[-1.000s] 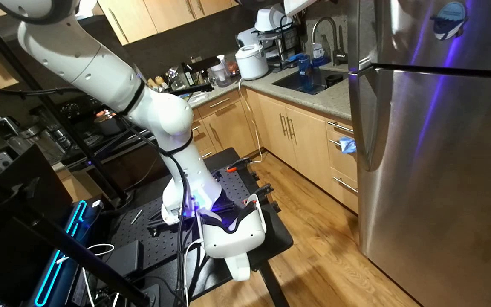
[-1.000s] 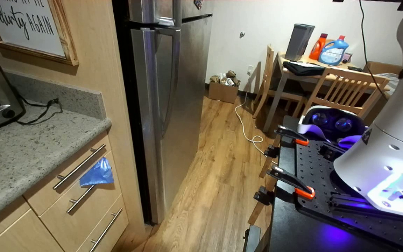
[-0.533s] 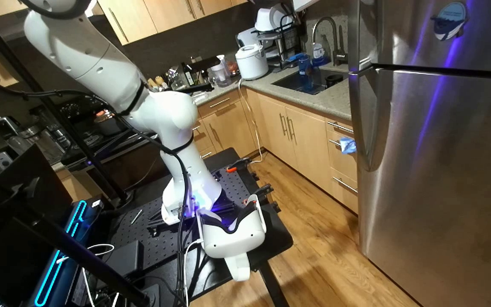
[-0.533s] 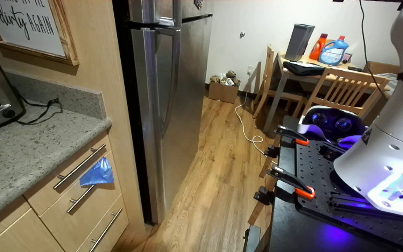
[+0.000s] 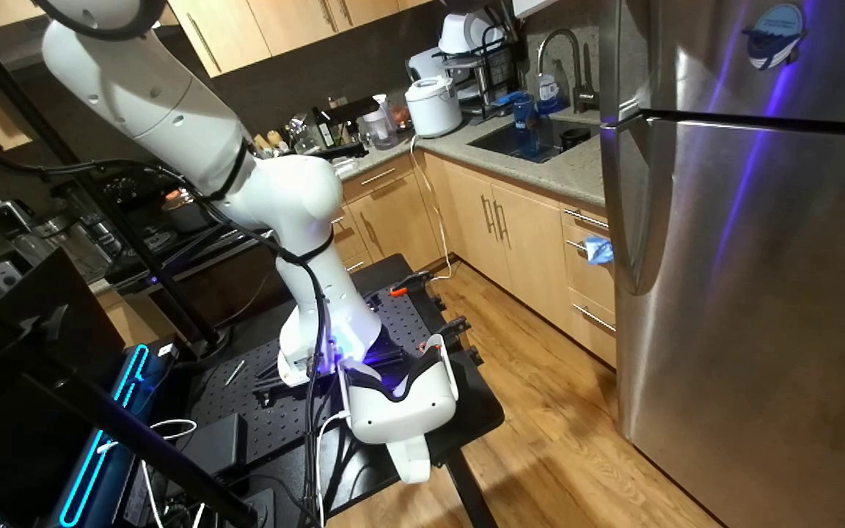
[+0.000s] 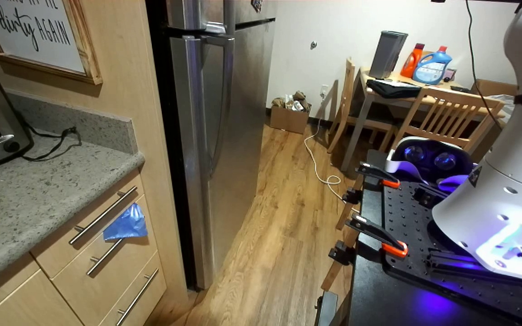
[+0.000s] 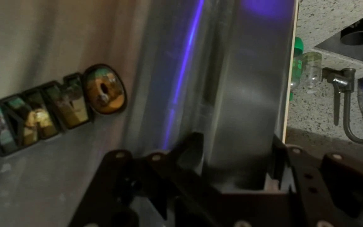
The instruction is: Open the upper fridge door
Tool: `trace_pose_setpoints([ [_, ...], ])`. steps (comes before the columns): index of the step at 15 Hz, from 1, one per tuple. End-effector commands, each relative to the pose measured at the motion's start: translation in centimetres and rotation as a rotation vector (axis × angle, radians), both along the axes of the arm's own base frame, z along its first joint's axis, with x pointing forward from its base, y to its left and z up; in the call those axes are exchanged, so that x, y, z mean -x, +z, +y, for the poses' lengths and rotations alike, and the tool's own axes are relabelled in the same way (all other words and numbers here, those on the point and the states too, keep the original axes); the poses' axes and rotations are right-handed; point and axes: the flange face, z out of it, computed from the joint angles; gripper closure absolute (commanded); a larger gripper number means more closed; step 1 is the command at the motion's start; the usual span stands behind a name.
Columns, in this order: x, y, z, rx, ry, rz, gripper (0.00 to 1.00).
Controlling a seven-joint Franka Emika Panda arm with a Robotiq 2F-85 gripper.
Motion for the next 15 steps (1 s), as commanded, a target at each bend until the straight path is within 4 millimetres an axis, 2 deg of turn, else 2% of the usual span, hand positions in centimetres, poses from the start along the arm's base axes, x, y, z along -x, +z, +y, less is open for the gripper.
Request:
trace_pose_setpoints([
  [1,0.3,0.8,-0.4,0.024,0.000,-0.012,0.81],
  [3,0.8,1.3,-0.6,0.037,-0.001,-0.003,0.95],
  [5,1.2,1.6,-0.8,0.044,-0.005,0.000,0.91],
  [10,2.4,2.2,-1.1,0.059,-0.030,-0.003,0.91],
  [15,2.7,1.6,-1.1,0.061,-0.042,0.019,0.91],
])
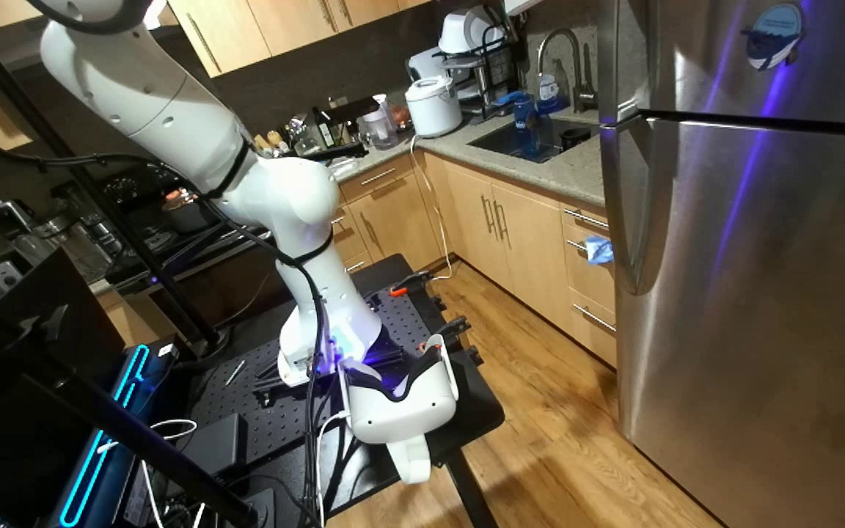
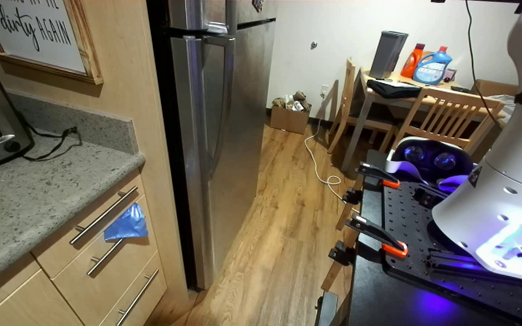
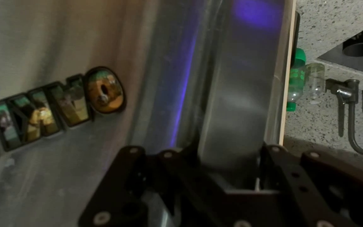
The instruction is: Open the upper fridge door
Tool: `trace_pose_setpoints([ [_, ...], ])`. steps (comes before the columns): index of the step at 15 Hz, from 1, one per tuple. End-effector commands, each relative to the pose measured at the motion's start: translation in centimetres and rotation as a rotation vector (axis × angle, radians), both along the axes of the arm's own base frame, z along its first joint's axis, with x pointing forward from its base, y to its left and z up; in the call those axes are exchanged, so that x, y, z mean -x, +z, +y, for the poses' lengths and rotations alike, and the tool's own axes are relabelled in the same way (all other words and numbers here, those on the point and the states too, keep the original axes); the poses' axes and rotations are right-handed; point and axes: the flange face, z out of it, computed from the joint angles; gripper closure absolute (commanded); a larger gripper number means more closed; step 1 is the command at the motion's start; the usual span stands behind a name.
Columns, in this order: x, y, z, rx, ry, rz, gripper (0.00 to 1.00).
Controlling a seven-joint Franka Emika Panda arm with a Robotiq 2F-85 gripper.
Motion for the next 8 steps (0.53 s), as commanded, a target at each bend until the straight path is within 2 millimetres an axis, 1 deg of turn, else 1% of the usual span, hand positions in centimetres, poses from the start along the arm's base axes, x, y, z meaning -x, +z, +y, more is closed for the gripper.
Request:
trace_pose_setpoints([
  [1,2.0,1.1,-1.7,0.036,-0.012,-0.013,0.91],
  [5,2.4,1.1,-1.7,0.039,-0.009,-0.019,0.91],
  [8,3.2,0.6,-2.4,0.041,0.010,-0.011,0.91],
])
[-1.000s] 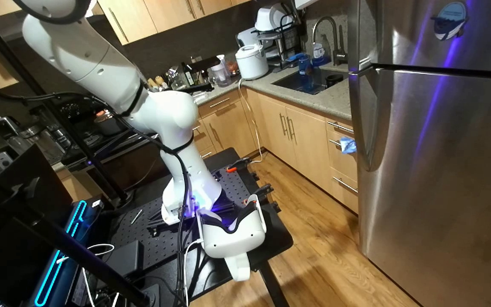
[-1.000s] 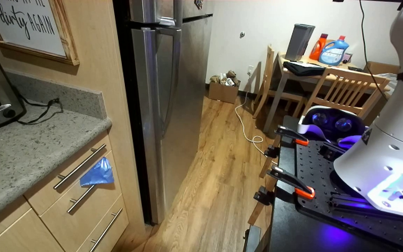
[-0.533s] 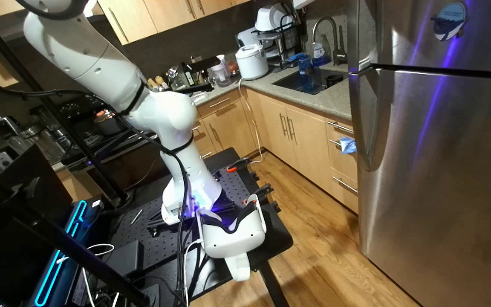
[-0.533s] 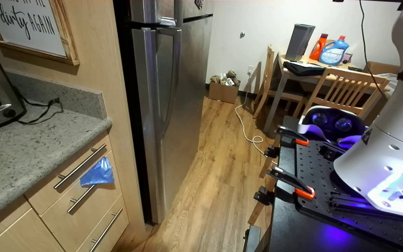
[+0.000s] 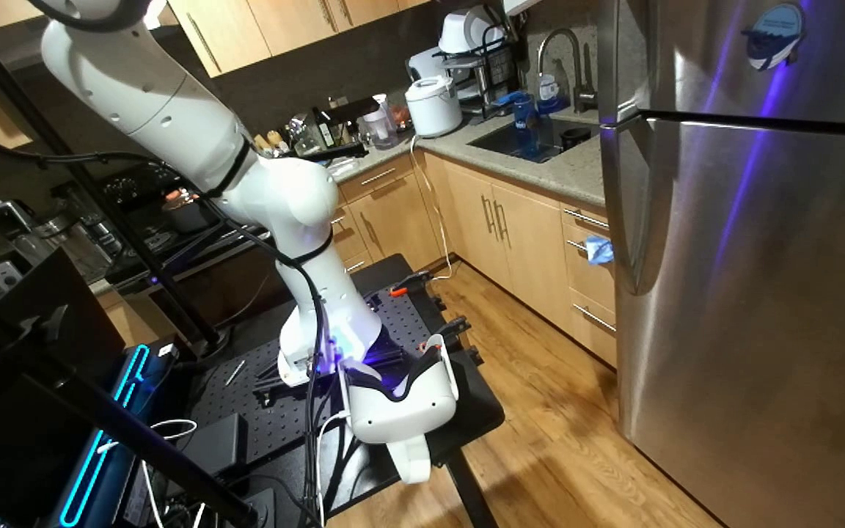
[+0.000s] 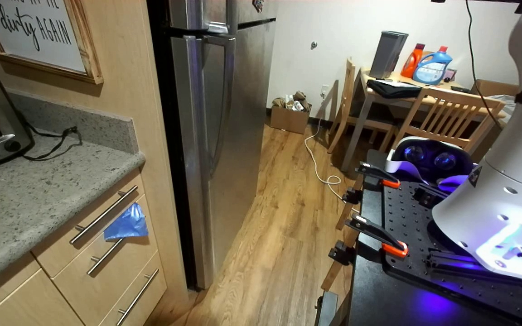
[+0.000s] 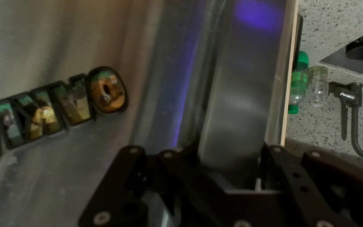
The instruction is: Open the upper fridge door
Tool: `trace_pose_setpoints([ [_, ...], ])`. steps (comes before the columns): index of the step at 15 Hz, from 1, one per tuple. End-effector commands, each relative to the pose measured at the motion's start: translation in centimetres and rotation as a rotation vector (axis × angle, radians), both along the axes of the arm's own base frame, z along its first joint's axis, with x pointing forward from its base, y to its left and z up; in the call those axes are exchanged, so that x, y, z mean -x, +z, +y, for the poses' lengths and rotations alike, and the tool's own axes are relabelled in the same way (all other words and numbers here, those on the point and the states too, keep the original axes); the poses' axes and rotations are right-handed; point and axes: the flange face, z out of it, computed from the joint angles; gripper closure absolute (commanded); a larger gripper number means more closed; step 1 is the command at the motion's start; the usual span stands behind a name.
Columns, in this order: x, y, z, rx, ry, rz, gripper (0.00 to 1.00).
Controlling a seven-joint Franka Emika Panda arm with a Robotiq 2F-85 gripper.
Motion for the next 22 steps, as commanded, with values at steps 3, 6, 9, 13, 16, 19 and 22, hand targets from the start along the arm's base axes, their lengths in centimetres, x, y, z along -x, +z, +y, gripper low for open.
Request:
trace_pose_setpoints([
  [3,3.4,-0.6,-3.7,0.038,0.022,0.008,0.90],
  [6,4.5,-0.8,-4.8,0.048,0.020,0.023,0.91],
  [9,6.3,-0.5,-5.7,0.049,0.038,0.029,0.90],
  [13,8.0,-0.1,-6.4,0.056,0.071,0.027,0.91],
  [16,8.6,0.3,-6.4,0.061,0.100,0.028,0.91],
  [19,8.8,0.4,-6.4,0.076,0.120,0.030,0.91],
  [22,9.1,0.5,-6.4,0.078,0.127,0.028,0.60],
])
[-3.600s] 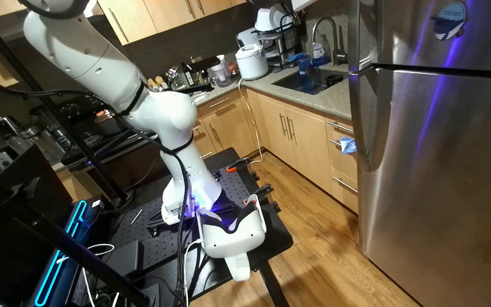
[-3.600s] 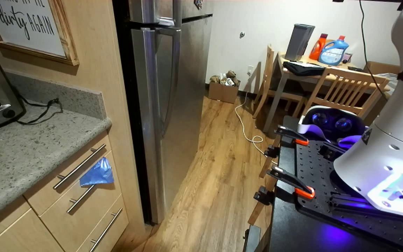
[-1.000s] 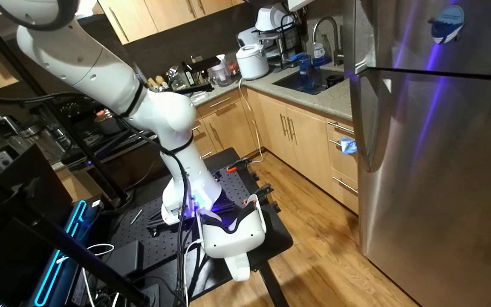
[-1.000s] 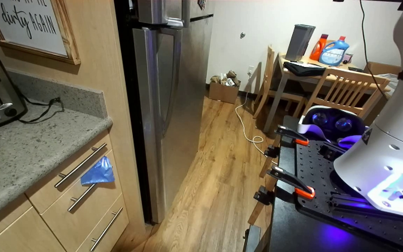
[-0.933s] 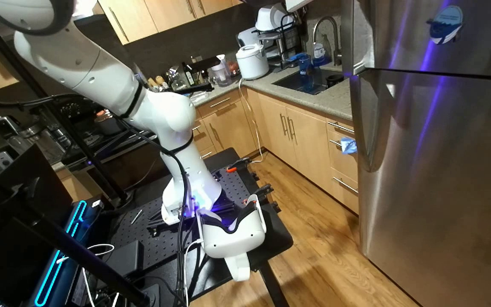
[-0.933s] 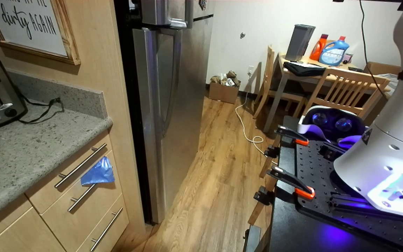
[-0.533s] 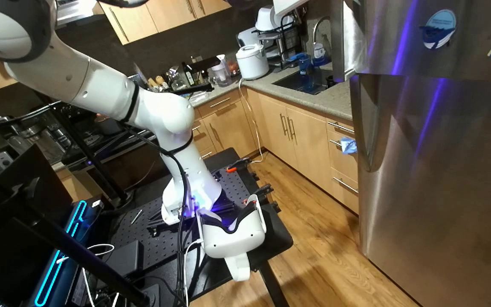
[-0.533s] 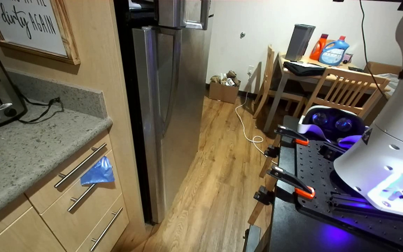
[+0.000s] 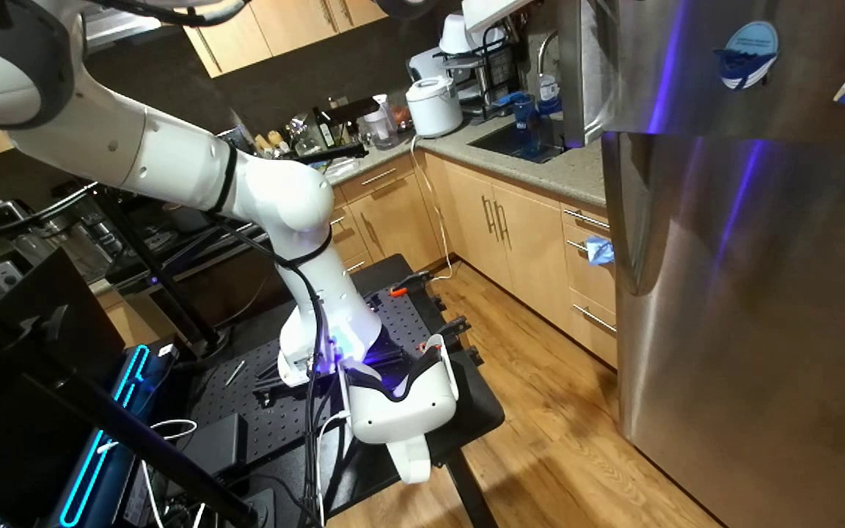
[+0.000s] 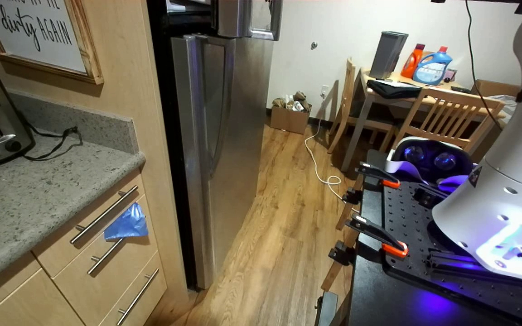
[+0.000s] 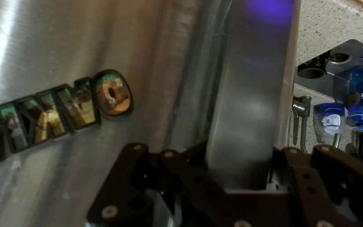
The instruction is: Open the upper fridge door
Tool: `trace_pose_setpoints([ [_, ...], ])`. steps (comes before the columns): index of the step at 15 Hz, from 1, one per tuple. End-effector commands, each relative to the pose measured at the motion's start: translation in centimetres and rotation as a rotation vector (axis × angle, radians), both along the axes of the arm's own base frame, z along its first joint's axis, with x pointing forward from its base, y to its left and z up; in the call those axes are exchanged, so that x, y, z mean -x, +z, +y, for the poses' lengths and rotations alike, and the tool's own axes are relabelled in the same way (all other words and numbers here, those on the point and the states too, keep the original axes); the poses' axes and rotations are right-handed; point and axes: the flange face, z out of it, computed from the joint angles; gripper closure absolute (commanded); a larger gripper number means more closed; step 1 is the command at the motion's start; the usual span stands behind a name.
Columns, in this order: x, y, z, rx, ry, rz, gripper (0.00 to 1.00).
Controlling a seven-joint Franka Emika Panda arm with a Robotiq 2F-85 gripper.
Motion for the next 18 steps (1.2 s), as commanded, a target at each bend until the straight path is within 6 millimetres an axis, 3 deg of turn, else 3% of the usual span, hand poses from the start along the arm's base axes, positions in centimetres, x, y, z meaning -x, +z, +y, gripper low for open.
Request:
trace_pose_setpoints([
  [1,0.5,0.6,-2.1,0.074,-0.003,-0.008,0.54],
  [8,0.7,1.3,-2.6,0.123,0.002,-0.024,0.02],
  [13,0.9,1.7,-2.6,0.139,-0.001,-0.021,0.00],
  [18,0.8,1.6,-1.1,0.176,-0.003,0.005,0.00],
])
